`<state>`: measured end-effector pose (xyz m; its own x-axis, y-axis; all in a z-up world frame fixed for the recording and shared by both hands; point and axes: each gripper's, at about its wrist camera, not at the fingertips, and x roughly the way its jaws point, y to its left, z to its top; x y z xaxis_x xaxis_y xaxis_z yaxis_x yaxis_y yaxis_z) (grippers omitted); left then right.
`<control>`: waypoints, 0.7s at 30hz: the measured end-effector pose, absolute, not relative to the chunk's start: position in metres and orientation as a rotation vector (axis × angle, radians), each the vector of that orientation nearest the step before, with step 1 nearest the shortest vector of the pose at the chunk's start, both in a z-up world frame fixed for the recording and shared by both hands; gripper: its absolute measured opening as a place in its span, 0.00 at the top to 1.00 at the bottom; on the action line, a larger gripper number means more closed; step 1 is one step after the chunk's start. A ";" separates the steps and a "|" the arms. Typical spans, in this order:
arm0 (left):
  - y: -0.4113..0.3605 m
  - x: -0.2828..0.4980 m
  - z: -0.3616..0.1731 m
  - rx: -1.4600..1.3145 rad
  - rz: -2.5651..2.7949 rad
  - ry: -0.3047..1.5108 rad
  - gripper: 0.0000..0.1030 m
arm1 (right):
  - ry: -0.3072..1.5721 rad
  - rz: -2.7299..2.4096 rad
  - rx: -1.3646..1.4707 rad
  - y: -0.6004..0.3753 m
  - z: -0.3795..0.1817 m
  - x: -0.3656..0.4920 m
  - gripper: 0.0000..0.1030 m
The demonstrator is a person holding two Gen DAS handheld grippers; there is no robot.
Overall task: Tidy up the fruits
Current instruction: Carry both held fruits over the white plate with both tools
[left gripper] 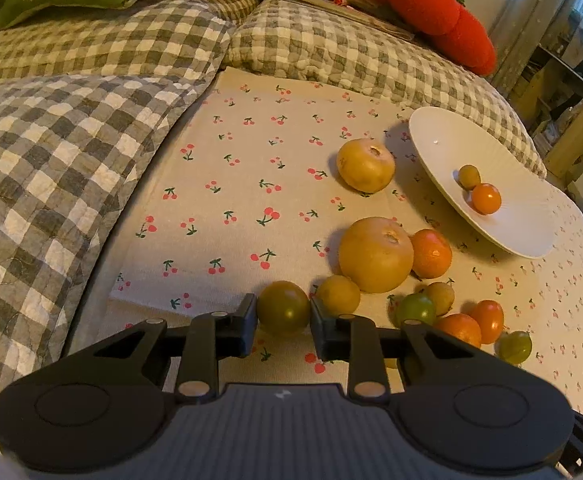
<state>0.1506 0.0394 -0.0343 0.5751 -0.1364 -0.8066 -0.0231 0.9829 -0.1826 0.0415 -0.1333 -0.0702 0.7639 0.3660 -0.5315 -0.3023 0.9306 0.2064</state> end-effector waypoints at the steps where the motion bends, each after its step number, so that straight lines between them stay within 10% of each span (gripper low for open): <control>1: 0.038 0.149 -0.033 -0.179 -0.065 0.956 0.76 | 0.601 0.361 0.120 -0.136 -0.071 0.040 0.70; 21: -0.001 0.137 -0.002 -0.128 -0.158 0.897 0.76 | 0.576 0.325 0.168 -0.185 -0.062 0.048 0.70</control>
